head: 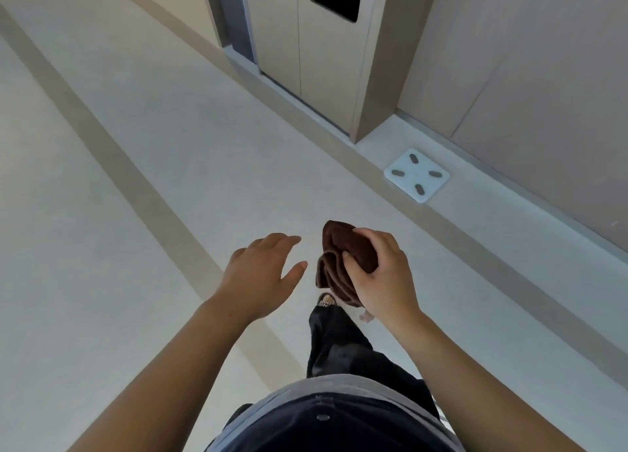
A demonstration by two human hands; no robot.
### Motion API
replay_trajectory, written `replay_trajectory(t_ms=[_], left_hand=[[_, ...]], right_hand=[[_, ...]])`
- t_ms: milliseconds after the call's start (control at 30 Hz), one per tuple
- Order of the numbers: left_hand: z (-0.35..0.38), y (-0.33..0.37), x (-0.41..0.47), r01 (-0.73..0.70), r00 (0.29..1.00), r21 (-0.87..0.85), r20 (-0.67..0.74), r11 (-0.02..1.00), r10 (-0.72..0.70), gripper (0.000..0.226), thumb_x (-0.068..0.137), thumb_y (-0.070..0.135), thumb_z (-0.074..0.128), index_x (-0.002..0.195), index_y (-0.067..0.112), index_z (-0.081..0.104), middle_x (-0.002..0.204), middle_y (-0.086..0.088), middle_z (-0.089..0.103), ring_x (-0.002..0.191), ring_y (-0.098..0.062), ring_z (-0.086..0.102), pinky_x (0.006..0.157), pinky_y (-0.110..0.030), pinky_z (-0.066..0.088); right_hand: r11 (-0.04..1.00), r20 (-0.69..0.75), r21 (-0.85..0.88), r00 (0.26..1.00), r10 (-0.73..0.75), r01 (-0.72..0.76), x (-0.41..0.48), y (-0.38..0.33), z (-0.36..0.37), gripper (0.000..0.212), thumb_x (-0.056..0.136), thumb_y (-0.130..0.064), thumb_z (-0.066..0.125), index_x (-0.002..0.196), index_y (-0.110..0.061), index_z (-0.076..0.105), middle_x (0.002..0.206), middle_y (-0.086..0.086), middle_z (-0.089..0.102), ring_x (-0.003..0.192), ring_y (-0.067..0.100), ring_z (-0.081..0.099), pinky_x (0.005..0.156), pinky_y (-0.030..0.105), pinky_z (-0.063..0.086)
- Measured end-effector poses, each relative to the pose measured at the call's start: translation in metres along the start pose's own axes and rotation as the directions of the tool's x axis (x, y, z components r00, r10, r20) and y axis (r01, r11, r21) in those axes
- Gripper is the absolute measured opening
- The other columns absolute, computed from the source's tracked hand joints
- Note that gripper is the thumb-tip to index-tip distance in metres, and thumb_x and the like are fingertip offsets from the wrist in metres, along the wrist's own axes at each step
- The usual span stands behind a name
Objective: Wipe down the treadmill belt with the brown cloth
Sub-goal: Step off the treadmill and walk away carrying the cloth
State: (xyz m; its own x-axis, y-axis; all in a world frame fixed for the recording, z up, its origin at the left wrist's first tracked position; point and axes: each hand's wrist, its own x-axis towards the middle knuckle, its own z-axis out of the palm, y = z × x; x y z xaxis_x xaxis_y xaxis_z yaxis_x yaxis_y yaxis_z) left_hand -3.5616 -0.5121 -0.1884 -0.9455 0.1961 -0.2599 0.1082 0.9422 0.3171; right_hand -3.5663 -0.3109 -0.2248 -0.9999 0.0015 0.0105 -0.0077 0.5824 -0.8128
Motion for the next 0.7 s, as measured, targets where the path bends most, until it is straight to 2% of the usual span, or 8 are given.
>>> replay_trajectory(t_ms=[200,433,600,700], left_hand=[[-0.080,-0.062,0.136,0.152,0.986,-0.005,-0.063,0.988,-0.152,0.053,0.095,0.051,0.030,0.143,0.030,0.029,0.147,0.008,0.037,0.131,-0.016,0.040,0.104,-0.037,0.033],[-0.152,-0.145,0.270,0.303,0.933,-0.113,-0.168,0.946,-0.318,0.052,0.094,0.050,0.032,0.142,0.031,0.031,0.145,0.008,0.040,0.126,-0.017,0.045,0.102,-0.037,0.034],[-0.217,-0.206,0.408,0.214,0.954,-0.082,-0.199,0.973,-0.226,0.049,0.095,0.048,0.033,0.140,0.030,0.034,0.143,0.008,0.043,0.115,-0.017,0.053,0.100,-0.035,0.035],[-0.263,-0.230,0.490,0.114,0.973,-0.021,-0.200,0.993,-0.116,0.049,0.095,0.048,0.034,0.140,0.029,0.036,0.141,0.008,0.045,0.123,-0.016,0.048,0.099,-0.035,0.036]], right_hand=[[0.995,0.149,-0.016,0.984,-0.093,0.096,0.193,-0.038,0.031,0.039,0.085,-0.029,0.064,0.122,-0.024,0.057,0.123,-0.005,0.055,0.108,0.023,0.055,0.095,0.036,0.046],[0.982,0.257,0.025,0.948,-0.187,0.187,0.382,-0.090,0.094,0.037,0.084,-0.031,0.064,0.121,-0.027,0.057,0.120,-0.009,0.055,0.107,0.018,0.055,0.095,0.036,0.047],[0.988,0.188,0.034,0.970,-0.156,0.152,0.518,-0.108,0.133,0.039,0.084,-0.033,0.063,0.122,-0.028,0.056,0.121,-0.011,0.054,0.107,0.016,0.054,0.090,0.039,0.050],[0.995,0.121,0.025,0.988,-0.099,0.096,0.590,-0.118,0.139,0.038,0.084,-0.034,0.063,0.121,-0.031,0.055,0.119,-0.012,0.054,0.107,0.014,0.055,0.091,0.031,0.049]])
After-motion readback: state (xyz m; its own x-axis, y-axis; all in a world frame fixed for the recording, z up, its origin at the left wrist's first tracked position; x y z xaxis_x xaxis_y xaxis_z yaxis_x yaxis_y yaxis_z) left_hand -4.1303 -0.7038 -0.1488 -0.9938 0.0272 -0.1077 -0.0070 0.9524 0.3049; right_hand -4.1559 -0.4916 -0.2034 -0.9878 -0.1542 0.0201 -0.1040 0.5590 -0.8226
